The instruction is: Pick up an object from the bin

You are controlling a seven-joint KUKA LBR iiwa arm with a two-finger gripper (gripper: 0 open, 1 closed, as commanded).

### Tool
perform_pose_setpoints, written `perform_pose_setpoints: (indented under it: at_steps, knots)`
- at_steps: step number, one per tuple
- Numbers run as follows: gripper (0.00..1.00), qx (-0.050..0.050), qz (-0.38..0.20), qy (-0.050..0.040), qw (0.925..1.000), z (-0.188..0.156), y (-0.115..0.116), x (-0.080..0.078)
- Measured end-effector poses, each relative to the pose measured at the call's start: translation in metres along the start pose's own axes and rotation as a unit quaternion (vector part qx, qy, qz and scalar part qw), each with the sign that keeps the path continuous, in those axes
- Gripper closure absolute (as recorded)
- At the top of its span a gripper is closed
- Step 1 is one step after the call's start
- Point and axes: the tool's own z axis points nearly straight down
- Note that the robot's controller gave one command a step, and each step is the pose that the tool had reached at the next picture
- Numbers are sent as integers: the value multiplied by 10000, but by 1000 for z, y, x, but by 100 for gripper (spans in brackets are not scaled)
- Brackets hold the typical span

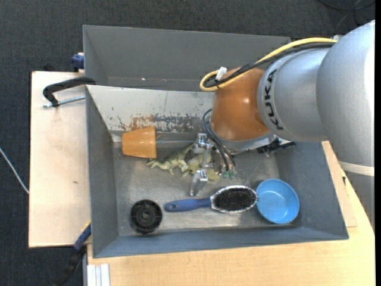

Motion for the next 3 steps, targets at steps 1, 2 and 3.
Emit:
perform_pose_setpoints:
  at_steps: [1,2,3]
  knots:
    - [0,-15,-619,-7,9981,1,-38,-27]
    - [100,-12,-612,-41,9981,-2,-38,-29]
    - [100,-4,-608,-5,9981,-4,-37,-31]
